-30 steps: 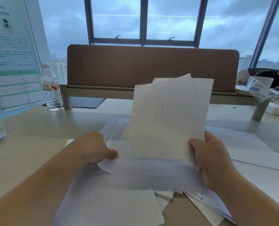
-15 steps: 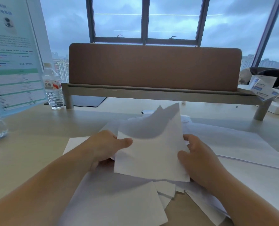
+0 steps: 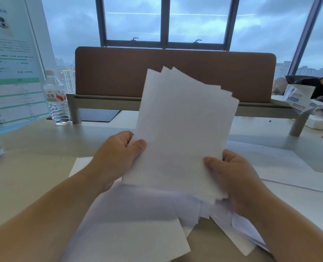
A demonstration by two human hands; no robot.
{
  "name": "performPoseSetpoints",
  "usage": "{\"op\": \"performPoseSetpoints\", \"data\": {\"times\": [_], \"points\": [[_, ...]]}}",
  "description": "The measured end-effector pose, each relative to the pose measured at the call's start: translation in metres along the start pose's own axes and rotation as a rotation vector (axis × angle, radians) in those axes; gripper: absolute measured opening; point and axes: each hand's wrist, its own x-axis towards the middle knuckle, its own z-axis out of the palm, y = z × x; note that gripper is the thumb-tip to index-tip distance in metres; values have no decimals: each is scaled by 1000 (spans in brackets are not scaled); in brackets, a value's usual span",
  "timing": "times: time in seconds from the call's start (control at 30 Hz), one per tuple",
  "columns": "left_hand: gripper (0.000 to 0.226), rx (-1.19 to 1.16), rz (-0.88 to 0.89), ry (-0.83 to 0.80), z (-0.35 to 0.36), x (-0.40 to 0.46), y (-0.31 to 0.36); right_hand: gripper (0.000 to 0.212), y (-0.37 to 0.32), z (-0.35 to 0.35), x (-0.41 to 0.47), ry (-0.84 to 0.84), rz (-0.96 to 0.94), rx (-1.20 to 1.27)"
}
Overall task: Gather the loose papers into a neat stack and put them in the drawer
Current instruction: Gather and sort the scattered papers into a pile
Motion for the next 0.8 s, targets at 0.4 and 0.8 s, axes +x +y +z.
{"op": "performPoseSetpoints", "data": {"times": [0.4,0.8], "points": [[116,1116,-191,-414,-14,6,-28,20,-4,-15,6,189,26,304],[116,1165,-296,-222,-48,14,-16,15,0,-9,9,179,-39,207]]}}
